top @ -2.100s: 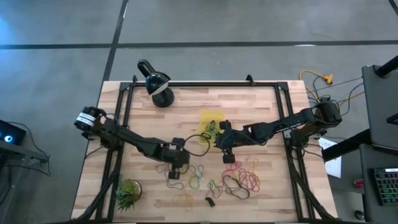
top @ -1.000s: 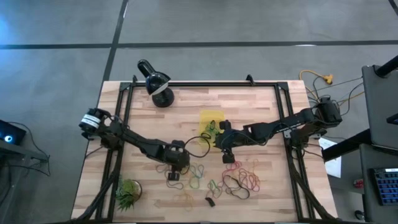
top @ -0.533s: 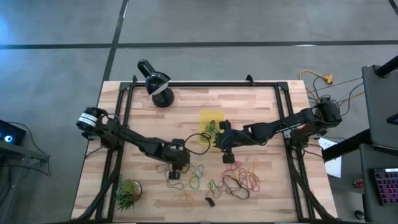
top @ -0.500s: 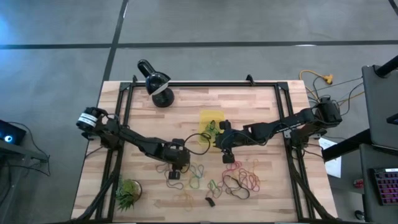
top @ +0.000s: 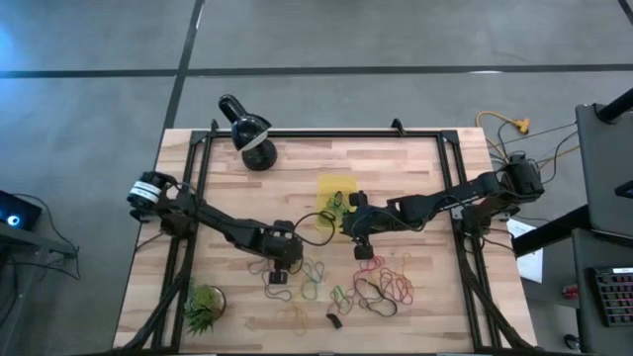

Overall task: Pick and place rubber bands into bin
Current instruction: Put the green rubber band into the yellow bin

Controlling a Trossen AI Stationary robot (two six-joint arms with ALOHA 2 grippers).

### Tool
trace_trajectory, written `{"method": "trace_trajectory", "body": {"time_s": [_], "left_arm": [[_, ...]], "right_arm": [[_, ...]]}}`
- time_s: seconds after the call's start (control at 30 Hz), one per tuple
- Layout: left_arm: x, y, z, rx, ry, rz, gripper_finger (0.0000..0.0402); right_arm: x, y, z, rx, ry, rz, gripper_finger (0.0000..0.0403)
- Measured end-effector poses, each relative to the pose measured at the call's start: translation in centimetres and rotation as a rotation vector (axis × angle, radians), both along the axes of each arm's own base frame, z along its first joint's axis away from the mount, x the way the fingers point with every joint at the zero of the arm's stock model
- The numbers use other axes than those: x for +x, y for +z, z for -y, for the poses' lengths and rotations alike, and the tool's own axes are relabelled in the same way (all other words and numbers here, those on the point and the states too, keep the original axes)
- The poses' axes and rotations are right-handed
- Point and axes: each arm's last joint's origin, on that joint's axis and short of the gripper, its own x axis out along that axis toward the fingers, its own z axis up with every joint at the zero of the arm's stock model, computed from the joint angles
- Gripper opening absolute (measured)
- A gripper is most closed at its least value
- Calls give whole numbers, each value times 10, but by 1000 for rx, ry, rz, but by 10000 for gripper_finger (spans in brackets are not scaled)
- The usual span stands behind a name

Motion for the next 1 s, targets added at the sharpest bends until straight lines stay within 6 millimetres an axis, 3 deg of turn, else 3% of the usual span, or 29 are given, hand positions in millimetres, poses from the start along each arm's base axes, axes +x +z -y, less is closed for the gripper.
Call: {"method": "trace_trajectory", "body": {"time_s": [0.33,1.0], "left_arm": [[-2,15,-1,10,6,48,84],[-3,3,-3,20,16,-16,84]], "right_arm": [[0,0,0,-2,2,0,63],[0,0,0,-1,1,0,63]]}}
